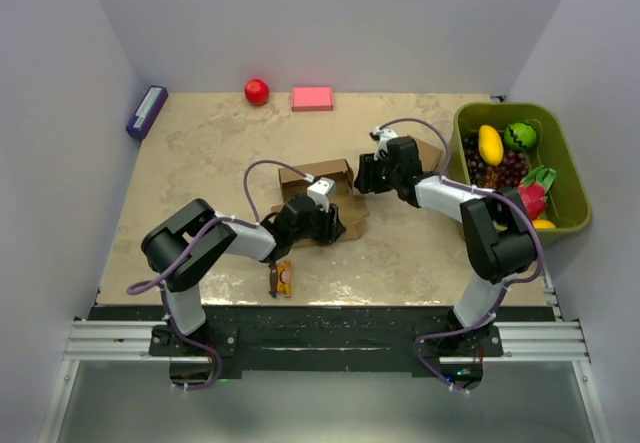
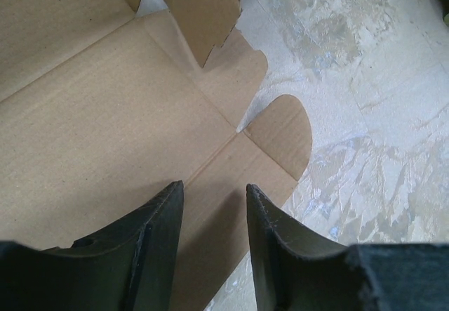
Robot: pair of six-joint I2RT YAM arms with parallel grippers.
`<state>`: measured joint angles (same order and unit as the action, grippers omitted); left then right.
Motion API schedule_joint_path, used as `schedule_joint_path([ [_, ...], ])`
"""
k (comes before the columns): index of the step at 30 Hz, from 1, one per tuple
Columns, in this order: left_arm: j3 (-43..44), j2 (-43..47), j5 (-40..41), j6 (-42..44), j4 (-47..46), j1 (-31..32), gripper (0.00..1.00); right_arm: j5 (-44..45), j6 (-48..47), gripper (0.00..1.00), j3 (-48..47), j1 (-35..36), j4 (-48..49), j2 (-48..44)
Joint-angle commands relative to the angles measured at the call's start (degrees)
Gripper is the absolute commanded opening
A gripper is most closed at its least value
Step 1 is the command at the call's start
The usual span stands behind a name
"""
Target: Fold the paper box
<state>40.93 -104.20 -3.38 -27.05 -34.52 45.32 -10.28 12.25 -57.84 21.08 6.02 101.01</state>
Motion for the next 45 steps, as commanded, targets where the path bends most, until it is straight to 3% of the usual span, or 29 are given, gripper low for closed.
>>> schedule_joint_path([
  [1, -2.4, -2.3, -0.8, 1.4, 5.8, -1.1, 0.46, -4.7, -2.6, 0.54, 0.2, 0.9, 4.7, -0.7],
  [18, -4.4, -2.0, -5.0, 2.5, 3.7, -3.0, 0.45, -8.2, -5.8, 0.55, 4.5, 1.8, 7.2, -2.0],
  [28, -4.2, -2.6, -7.7, 4.1, 4.0, -3.3, 0.44, -12.7, -7.7, 0.57, 0.9, 2.6, 9.0, -0.6],
  [45, -4.7, -2.8, -8.9, 5.2, 4.5, -3.4, 0.42, -9.4, -7.9, 0.55, -1.0, 3.6, 15.9, 3.8],
])
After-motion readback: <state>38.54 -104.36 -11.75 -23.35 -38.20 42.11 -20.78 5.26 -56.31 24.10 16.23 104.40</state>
